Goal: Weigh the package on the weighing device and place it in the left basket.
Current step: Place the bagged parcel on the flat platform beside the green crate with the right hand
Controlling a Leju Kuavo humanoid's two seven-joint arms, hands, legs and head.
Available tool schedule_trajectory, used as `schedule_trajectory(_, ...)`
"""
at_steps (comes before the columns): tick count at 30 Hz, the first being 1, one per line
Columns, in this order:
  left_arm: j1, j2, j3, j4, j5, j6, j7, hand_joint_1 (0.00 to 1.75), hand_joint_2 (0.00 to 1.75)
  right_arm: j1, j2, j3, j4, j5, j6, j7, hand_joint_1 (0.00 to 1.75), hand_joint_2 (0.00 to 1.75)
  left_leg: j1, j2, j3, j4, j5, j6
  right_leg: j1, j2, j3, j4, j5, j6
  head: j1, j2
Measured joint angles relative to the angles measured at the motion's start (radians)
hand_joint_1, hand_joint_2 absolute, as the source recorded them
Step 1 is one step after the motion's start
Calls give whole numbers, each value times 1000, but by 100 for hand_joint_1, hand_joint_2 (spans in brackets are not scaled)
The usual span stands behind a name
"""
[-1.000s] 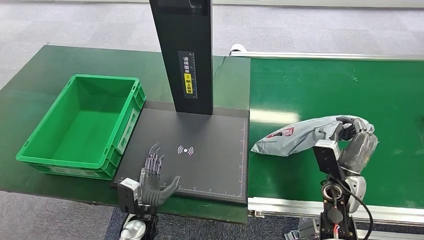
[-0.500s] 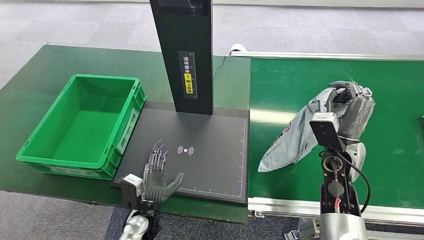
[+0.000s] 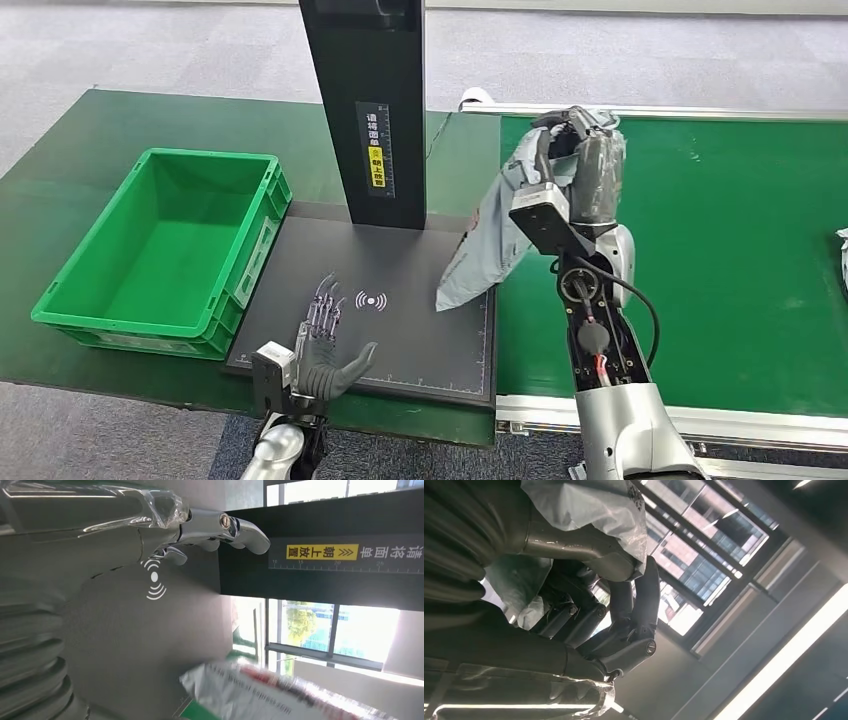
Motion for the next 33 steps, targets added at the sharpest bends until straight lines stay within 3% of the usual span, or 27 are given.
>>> schedule_trajectory(20, -17, 1, -21, 27, -16, 5, 0, 0, 175, -130, 151, 139, 95, -113, 49, 39, 175, 175, 0, 0, 0, 0, 0, 0, 0, 0, 0, 0, 0, 0, 0, 0)
schedule_trajectory(25, -21, -3, -25, 39, -20, 9, 0, 0, 175, -121, 156, 206, 147, -238, 52, 28, 175, 175, 0, 0, 0, 0, 0, 0, 0, 0, 0, 0, 0, 0, 0, 0)
schedule_trajectory(33, -22, -5, -25, 50, -18, 34, 0, 0, 175, -43, 156, 389, 286, -456, 22, -34, 175, 175, 0, -1, 0, 0, 0, 0, 0, -1, 0, 0, 0, 0, 0, 0)
